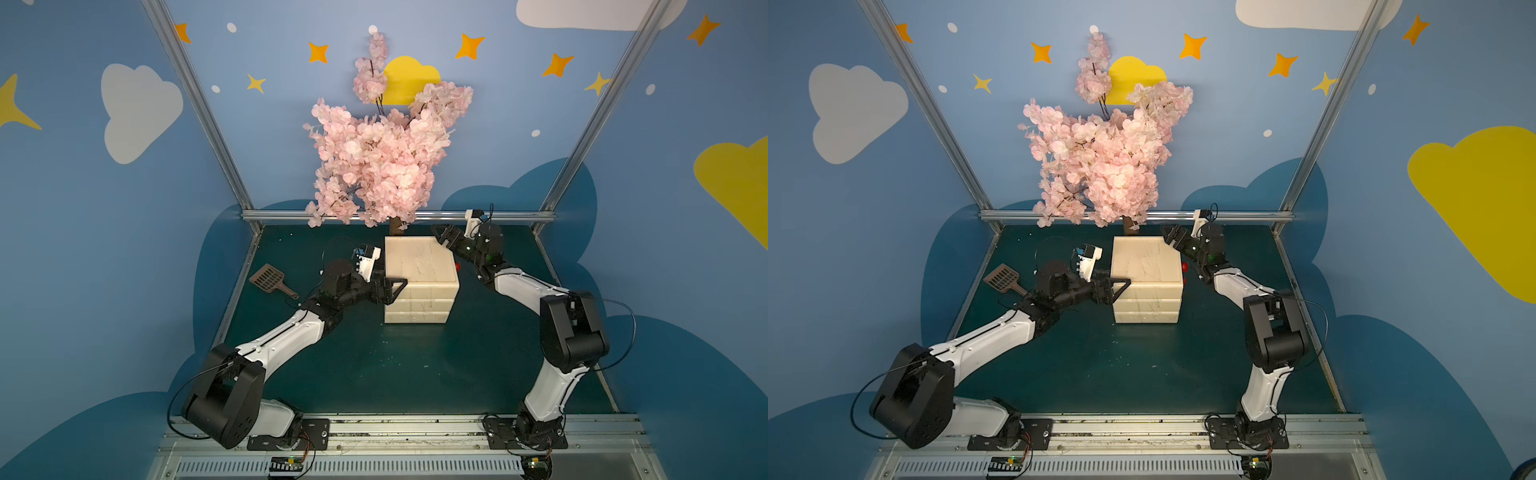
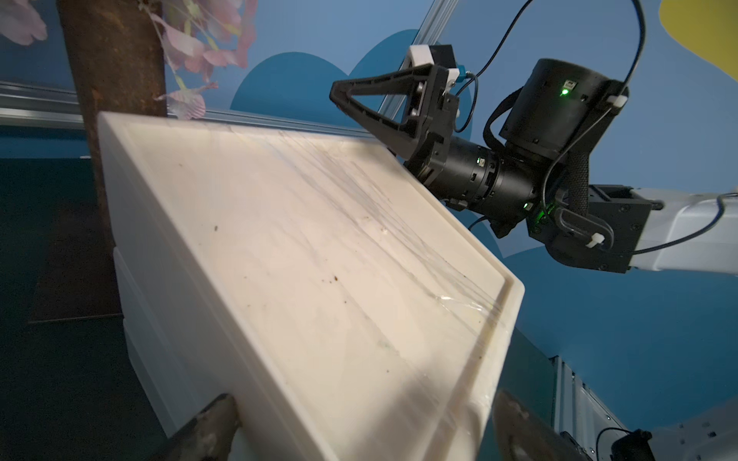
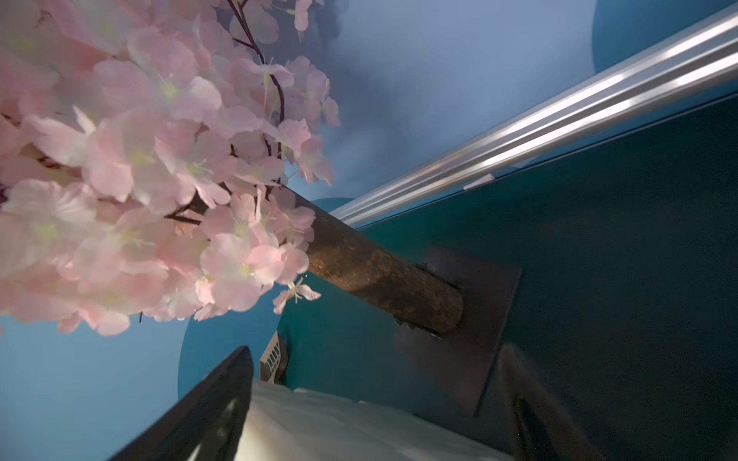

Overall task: Take the sponge out of the drawer
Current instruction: Adjust the storage box at the center of the board, then move the storage box to the center of the board.

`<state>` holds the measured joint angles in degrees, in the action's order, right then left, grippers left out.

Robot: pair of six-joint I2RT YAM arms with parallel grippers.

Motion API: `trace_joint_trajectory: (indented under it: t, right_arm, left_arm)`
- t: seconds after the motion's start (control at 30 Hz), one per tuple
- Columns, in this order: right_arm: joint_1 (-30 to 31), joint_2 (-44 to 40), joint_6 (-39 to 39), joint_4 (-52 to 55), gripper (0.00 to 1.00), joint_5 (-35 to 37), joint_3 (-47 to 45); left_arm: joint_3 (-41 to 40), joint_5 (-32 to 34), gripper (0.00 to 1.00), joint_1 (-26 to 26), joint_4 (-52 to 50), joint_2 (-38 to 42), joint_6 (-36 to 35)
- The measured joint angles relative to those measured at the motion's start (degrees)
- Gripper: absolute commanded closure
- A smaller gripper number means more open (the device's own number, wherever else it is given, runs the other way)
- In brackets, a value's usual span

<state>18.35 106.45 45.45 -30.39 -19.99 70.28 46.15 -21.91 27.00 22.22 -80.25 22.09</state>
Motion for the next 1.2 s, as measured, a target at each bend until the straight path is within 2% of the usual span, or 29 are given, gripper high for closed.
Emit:
trace_joint_trajectory:
  t: [0.17,0.3,0.47,0.63,0.7,0.8,1.03,1.2]
  right_arm:
    - [0.5,0.3,1.0,-1.8,0.05,1.6,-0.2]
    - [1.0,-3.6,-0.9,-0.5,0.05,4.5,-4.0]
    - [-0.9,-18.6,-5.6,9.3,0.05,11.3,-13.4]
    - [-4.7,-34.5,-11.1,18.3,0.05,14.8,-17.6]
    - [-4.6,-38.0,-13.1,19.2,0.05,13.0,-19.0]
    - [-4.1,-39.2,-15.2,20.1,0.05,6.8,-21.4]
    - [0.6,-33.2,-17.7,22.7,0.05,-5.3,-24.0]
    - [3.7,-30.1,-17.7,21.0,0.05,-7.8,-22.5]
  left_arm:
    - [1.3,1.8,0.01,-0.2,0.4,-1.5,0.5]
    - [2.1,2.7,0.00,-0.3,0.6,-2.4,0.7]
    - [2.6,4.2,0.00,-0.5,-1.2,-1.9,-0.3]
    - [3.4,5.4,0.00,-1.9,-3.7,-1.1,-1.3]
    - [4.0,5.6,0.00,-2.8,-4.9,-1.1,-1.3]
    - [4.8,5.6,0.00,-3.8,-6.6,-1.1,-1.3]
    - [5.9,4.3,0.00,-4.1,-8.2,-1.8,-1.2]
    - [6.3,3.5,0.00,-4.3,-8.6,-2.1,-0.9]
